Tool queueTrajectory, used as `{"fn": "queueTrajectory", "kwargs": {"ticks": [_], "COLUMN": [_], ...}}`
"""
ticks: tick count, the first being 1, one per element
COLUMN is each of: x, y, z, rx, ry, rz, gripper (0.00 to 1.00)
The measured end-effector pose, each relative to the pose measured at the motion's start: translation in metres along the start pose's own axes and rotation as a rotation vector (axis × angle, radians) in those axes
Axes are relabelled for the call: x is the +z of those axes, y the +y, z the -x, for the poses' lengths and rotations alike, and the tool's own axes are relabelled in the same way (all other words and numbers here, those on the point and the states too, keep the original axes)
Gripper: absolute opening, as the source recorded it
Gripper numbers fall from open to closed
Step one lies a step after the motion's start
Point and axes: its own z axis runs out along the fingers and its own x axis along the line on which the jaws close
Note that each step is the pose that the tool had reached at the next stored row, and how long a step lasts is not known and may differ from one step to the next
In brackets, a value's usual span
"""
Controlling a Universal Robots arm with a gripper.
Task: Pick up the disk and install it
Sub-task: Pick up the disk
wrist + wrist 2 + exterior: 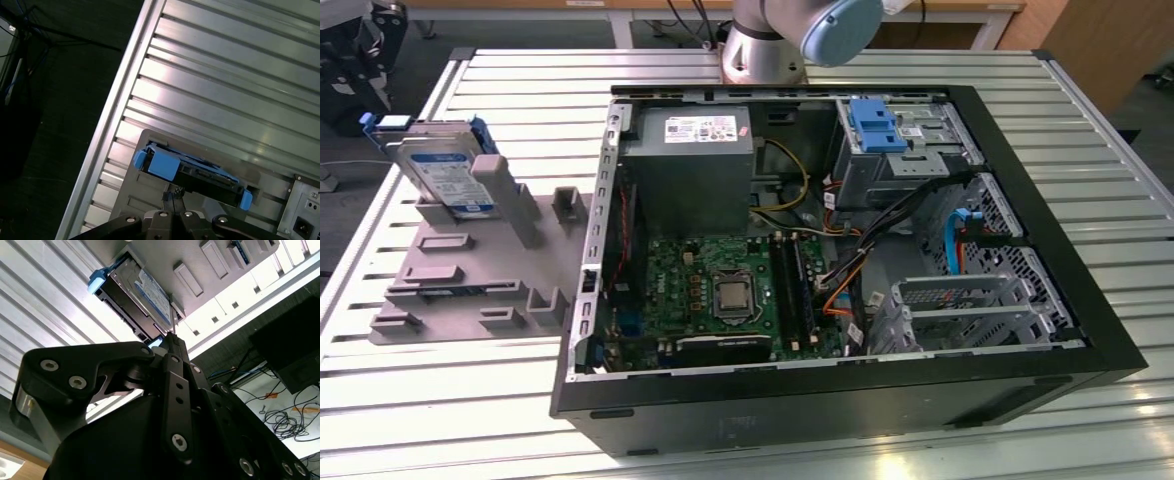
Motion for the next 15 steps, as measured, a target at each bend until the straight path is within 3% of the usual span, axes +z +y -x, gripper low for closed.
{"fn": "queueTrajectory", "kwargs": {"ticks": [7, 13, 15], "x": [0.0, 0.0003, 0.0008], "y": [0.0, 0.0, 0.0005], "z": [0.0, 0.0, 0.0], "rx": [-0.011, -0.095, -0.105], "ry": [0.0004, 0.0031, -0.0004], "rz": [-0.0002, -0.0025, -0.0041], "gripper": [0.11, 0.11, 0.11]}}
